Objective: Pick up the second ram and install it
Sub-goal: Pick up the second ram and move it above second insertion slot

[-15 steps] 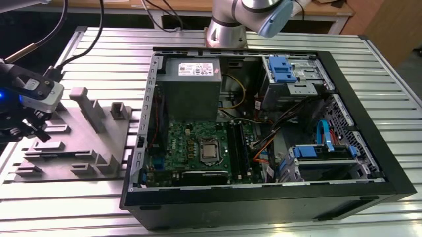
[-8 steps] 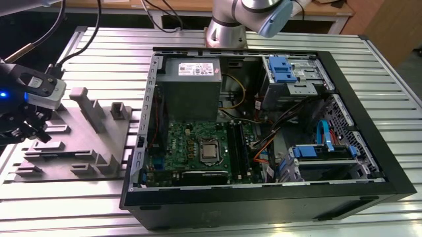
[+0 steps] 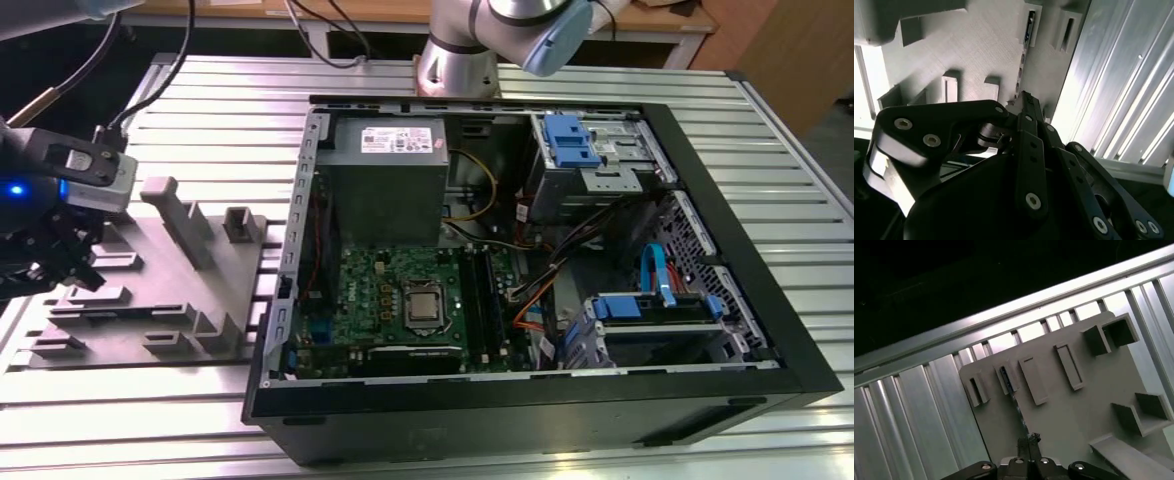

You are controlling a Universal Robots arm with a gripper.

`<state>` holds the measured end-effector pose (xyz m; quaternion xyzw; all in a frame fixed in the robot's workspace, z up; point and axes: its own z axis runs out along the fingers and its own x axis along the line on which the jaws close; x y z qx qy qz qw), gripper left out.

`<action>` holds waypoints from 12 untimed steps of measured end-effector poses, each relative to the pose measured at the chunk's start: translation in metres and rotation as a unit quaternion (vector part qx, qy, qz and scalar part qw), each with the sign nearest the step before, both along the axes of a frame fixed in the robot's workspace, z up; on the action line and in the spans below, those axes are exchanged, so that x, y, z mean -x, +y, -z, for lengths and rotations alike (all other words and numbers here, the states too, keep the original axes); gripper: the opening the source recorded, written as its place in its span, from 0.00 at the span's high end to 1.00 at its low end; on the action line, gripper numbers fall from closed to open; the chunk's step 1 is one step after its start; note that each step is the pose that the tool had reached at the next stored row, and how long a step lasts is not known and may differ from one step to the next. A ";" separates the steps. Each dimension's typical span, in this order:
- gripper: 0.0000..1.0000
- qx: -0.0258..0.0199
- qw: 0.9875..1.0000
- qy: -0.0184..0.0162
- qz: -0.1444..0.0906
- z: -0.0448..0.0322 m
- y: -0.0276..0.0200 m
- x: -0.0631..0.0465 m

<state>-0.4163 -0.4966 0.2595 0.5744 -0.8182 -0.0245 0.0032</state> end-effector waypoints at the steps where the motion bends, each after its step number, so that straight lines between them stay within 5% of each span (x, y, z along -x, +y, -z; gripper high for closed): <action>1: 0.90 0.000 1.000 0.000 -0.009 0.0004 0.0000 0.000; 8: 0.90 0.000 0.997 0.000 -0.073 0.0038 0.0000 0.000; 10: 0.90 0.000 0.996 0.000 -0.091 0.0046 0.0000 0.000; 12: 0.90 0.000 0.993 0.000 -0.118 0.0059 0.0000 0.000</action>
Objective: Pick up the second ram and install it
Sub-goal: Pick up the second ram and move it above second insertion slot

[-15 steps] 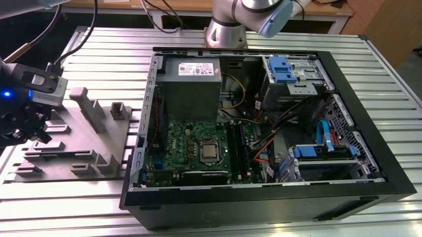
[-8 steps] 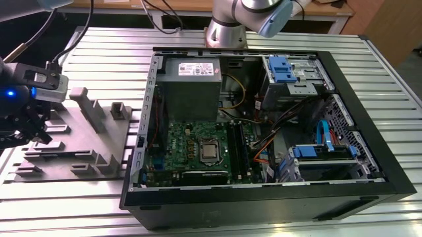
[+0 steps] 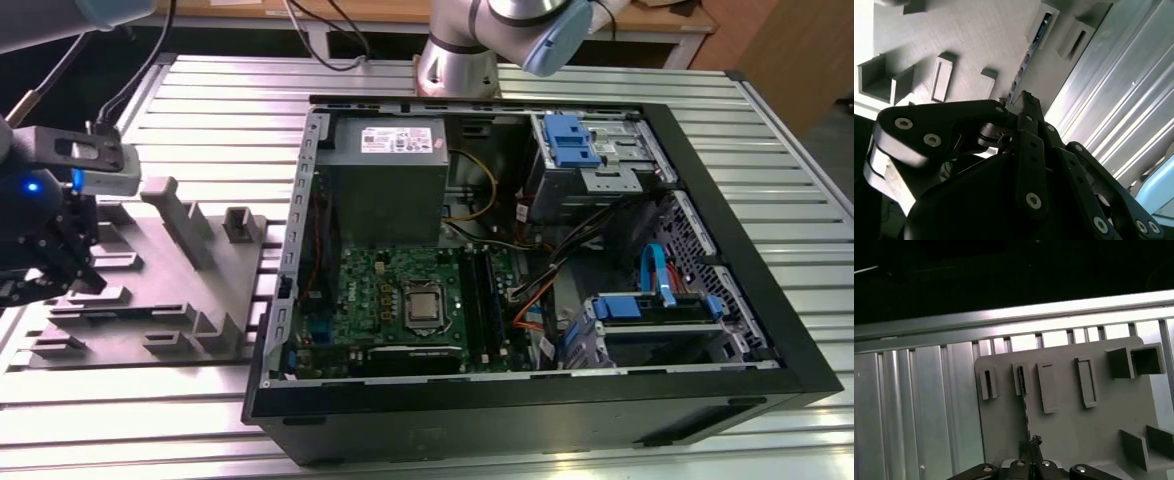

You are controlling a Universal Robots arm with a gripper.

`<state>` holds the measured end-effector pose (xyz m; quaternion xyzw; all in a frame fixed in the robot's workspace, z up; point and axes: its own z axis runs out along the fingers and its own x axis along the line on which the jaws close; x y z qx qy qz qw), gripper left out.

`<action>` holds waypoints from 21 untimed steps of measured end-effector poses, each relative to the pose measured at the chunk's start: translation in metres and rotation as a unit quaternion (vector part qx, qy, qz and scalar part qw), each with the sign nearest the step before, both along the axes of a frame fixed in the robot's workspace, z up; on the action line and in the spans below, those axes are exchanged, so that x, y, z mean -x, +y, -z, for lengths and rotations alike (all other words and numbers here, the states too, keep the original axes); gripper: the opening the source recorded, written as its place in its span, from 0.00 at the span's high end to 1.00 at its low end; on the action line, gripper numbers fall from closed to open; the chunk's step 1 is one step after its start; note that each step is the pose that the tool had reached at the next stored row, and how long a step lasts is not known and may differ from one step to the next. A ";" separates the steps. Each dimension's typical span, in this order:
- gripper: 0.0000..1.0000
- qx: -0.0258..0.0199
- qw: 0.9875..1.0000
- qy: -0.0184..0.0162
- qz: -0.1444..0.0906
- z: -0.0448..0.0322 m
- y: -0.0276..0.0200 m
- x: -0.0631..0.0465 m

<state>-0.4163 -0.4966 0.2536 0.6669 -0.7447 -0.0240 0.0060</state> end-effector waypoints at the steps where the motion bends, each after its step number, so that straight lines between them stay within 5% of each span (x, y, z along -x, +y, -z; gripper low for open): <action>1: 0.90 0.000 1.000 0.000 -0.009 0.0004 0.0000 0.000; 6: 0.90 0.000 0.998 0.000 -0.060 0.0020 0.0000 0.000; 21: 0.90 -0.002 0.998 -0.005 -0.061 0.0114 0.0000 0.002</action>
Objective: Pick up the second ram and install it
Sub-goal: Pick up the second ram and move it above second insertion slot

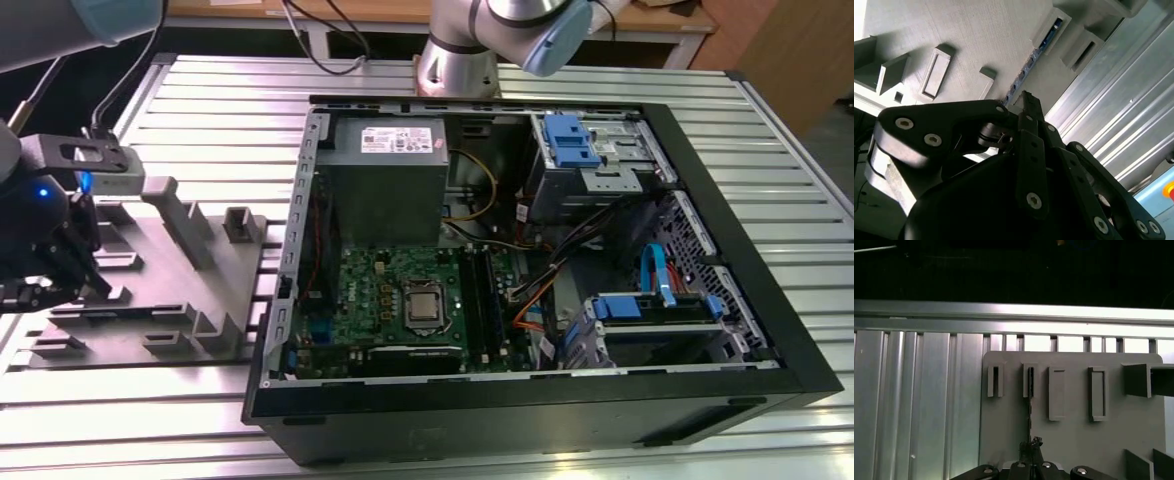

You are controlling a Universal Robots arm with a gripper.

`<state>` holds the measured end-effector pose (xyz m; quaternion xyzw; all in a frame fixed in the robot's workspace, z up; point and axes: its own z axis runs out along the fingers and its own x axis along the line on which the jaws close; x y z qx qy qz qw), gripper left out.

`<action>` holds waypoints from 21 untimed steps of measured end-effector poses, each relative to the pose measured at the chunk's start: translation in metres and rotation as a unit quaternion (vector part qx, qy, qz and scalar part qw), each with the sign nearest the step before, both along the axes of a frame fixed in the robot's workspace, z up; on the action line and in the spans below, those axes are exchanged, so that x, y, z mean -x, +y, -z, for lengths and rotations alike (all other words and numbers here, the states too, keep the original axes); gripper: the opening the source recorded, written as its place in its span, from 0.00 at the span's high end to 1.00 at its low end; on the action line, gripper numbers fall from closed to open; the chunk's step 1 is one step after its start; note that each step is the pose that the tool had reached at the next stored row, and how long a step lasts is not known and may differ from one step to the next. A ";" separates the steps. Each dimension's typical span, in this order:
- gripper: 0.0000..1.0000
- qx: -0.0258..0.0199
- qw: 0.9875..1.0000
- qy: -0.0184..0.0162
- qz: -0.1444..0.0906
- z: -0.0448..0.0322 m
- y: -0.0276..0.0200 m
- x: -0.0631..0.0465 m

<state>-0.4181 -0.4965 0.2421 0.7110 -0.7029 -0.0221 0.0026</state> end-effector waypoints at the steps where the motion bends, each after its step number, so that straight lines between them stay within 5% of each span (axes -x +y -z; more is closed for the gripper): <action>1: 0.90 0.000 1.000 0.000 0.000 0.0008 0.0000 0.001; 5: 0.90 0.000 1.000 -0.003 0.000 0.0057 0.0002 0.004; 11: 0.90 0.000 1.000 -0.012 0.000 0.0129 0.0002 0.007; 21: 0.90 -0.002 1.000 -0.015 0.000 0.0206 0.0002 0.010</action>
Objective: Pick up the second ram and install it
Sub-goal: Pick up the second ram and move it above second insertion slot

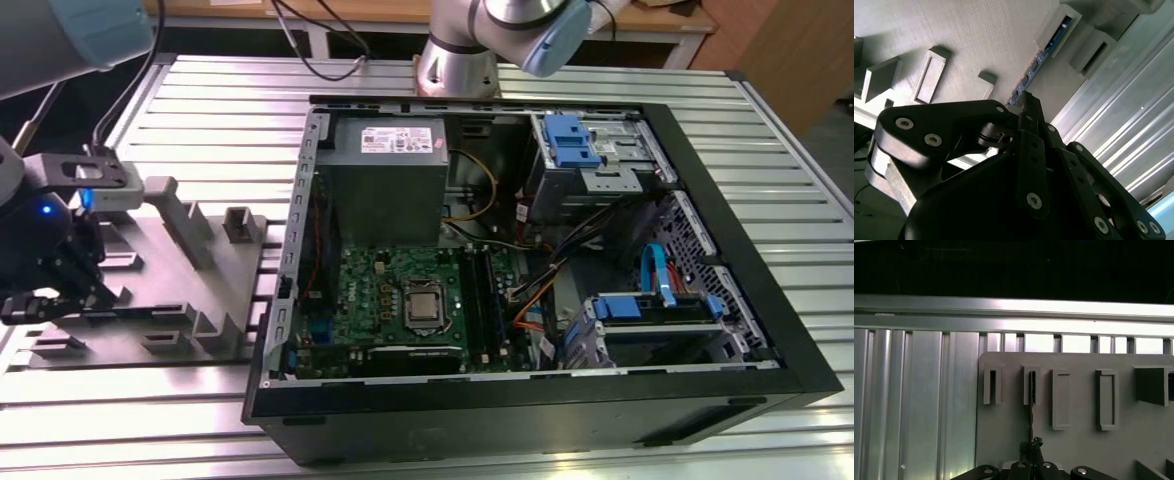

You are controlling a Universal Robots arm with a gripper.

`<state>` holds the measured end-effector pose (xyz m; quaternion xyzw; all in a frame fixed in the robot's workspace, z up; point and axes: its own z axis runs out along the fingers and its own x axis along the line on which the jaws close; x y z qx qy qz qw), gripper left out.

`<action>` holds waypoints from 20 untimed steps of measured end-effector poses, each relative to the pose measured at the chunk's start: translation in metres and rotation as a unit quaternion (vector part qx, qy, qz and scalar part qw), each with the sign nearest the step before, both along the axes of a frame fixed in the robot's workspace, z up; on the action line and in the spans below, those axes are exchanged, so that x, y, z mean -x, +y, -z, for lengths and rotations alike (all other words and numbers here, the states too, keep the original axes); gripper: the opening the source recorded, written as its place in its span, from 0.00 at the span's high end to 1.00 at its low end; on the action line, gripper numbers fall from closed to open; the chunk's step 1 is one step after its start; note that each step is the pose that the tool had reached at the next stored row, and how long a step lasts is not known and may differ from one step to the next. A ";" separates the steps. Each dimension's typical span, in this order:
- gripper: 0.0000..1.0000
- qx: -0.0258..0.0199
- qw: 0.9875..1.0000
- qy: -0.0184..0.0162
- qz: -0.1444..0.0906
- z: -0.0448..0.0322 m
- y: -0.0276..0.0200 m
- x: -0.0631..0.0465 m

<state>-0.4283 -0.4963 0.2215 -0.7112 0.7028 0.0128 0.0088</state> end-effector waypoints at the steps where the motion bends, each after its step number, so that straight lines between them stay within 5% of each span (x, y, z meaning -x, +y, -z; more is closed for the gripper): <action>1: 0.90 0.000 1.000 0.000 0.000 0.0002 0.0000 0.000; 17: 0.90 0.000 1.000 -0.001 0.000 0.0064 0.0001 0.004; 20: 0.84 0.000 1.000 -0.001 0.000 0.0064 0.0000 0.004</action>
